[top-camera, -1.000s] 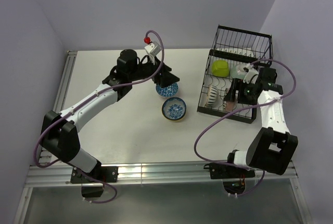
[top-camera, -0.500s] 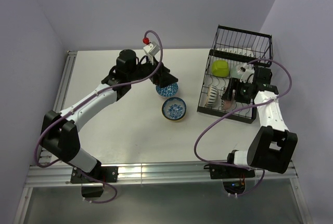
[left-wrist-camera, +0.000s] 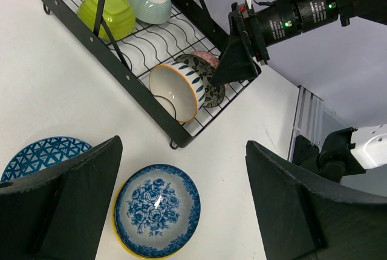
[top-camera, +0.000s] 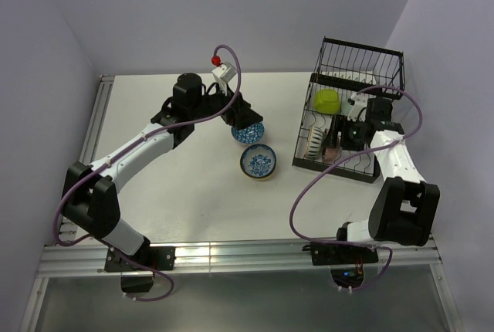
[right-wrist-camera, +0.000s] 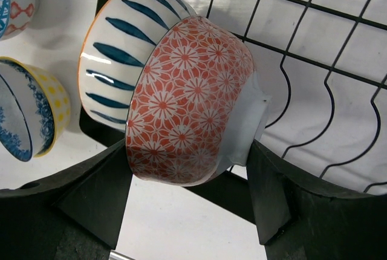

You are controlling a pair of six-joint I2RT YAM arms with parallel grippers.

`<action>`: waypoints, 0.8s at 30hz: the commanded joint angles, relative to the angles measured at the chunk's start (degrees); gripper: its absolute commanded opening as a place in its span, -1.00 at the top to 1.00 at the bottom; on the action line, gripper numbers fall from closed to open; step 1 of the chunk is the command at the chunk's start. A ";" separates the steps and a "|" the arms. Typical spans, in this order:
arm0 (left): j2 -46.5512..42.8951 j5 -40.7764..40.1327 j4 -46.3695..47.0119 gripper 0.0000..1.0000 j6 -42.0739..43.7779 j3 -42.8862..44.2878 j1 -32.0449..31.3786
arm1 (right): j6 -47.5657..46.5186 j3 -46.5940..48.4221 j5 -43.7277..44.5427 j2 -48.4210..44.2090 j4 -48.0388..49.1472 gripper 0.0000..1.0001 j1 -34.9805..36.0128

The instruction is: Load the bowls into the dish rack

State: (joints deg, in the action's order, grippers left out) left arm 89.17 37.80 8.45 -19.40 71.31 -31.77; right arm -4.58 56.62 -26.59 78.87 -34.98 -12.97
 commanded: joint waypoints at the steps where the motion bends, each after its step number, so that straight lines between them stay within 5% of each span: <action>1: -0.13 0.96 0.25 -0.78 -0.12 0.85 0.22 | 0.80 1.21 2.41 0.58 2.73 1.00 1.45; 6: -0.13 0.78 -0.27 -0.78 0.41 0.76 0.30 | 2.11 1.74 4.00 1.90 1.76 0.76 2.86; 9: -0.22 0.70 -0.80 -0.79 1.11 0.59 0.22 | 2.73 1.83 4.44 1.99 1.41 0.22 3.04; 10: -0.48 0.61 -1.15 -0.79 1.38 0.41 0.30 | 2.91 1.91 4.53 1.73 1.32 -0.15 3.13; 12: -0.66 0.52 -1.76 -0.79 2.52 0.41 0.30 | 3.17 1.83 4.44 1.29 1.23 -0.57 3.13; 18: -0.84 1.48 -5.72 -0.80 7.09 0.15 1.27 | 3.26 2.44 3.91 0.06 -0.17 -0.70 3.04; 20: -0.31 4.38 -8.26 -0.80 9.10 1.02 1.88 | 3.17 2.44 3.74 -1.00 -0.52 -0.88 3.04; 24: -0.05 6.93 -16.33 -0.80 21.28 1.99 2.94 | 3.26 3.41 2.77 -3.10 -1.93 -0.92 2.87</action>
State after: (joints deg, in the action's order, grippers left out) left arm 89.19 41.17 -1.76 -8.51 71.35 -29.58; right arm -1.37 56.80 -23.38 79.15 -35.90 -10.11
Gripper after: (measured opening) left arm 0.901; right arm 0.955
